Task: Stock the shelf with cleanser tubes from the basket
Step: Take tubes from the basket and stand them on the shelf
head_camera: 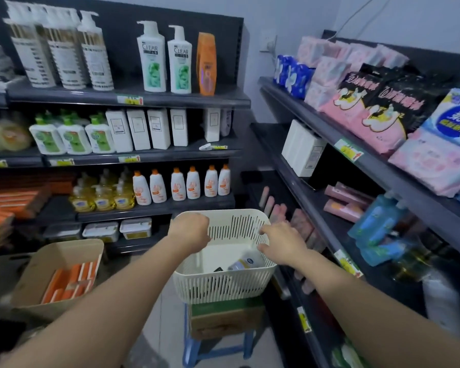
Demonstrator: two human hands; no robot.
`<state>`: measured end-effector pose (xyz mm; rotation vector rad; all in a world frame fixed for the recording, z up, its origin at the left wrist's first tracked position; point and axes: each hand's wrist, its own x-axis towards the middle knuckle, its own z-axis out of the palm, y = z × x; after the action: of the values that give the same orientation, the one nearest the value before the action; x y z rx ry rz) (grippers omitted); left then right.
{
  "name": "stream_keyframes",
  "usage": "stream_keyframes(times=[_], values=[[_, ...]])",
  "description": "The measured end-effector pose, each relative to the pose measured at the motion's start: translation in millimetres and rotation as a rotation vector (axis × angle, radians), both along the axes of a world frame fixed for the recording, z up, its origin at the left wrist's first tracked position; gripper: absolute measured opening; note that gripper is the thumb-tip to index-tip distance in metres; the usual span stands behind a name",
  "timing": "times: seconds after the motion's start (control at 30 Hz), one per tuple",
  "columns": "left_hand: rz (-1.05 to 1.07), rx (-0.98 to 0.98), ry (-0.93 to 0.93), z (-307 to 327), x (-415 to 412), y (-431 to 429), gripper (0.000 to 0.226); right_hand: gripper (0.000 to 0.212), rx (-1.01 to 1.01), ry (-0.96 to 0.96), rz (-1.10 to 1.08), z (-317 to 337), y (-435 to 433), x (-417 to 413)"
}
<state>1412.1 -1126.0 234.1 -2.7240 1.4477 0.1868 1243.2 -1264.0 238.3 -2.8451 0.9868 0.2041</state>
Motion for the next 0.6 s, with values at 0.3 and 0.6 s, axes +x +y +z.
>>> stream_keyframes(times=[0.3,0.6], values=[[0.105,0.115,0.176,-72,39,-69,0.028,0.033,0.163,0.103,0.083,-66,-72,49],[0.136,0.256,0.305,-150,47,-117,0.035,0.030,0.309,0.262,0.143,-145,-122,72]])
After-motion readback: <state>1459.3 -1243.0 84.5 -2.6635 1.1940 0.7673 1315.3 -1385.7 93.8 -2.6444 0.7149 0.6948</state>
